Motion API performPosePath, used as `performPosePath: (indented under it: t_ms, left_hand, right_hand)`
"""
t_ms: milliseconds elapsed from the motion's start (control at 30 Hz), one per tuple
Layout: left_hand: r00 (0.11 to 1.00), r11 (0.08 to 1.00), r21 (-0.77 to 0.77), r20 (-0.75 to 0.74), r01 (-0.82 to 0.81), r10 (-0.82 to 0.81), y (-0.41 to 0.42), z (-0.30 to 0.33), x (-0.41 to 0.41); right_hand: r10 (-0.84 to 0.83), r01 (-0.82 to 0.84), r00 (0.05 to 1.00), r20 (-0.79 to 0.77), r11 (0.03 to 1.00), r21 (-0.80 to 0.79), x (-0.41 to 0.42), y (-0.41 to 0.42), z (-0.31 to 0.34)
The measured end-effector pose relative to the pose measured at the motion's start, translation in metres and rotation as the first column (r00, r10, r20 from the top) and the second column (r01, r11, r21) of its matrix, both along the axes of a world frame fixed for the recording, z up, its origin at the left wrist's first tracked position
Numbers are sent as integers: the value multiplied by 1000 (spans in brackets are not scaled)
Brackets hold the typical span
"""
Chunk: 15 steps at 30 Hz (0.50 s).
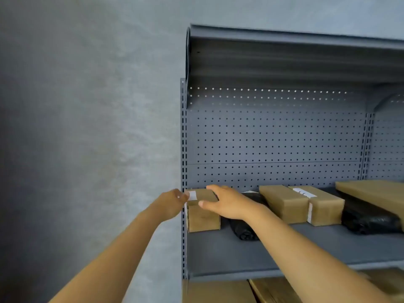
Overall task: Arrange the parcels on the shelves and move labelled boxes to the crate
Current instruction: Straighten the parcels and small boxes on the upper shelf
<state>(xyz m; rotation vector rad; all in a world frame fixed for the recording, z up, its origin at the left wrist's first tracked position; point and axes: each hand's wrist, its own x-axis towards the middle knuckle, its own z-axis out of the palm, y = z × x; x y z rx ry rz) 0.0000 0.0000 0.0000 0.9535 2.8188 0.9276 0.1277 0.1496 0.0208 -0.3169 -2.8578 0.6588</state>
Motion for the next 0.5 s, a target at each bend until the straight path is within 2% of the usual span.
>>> performPosePath:
  t_ms: [100,200,367,500]
  left_hand:
    - [969,998,22,239,57,-61,10,-13,-3]
    - [918,986,155,377,65,-120,18,-24,-3]
    - [814,943,330,559,-43,-158,23,-28,-9]
    - [767,932,361,607,-30,-210,18,-26,-8]
  right_hand:
    - [-24,21,996,86,999,39,-17,-5,-6]
    - [-95,70,983,160,986,154,-30,-9,-14]
    - [-266,252,964,19,933,257,-45,-18,-28]
    - [-347,367,929,-130,910,194,-47,-16,-39]
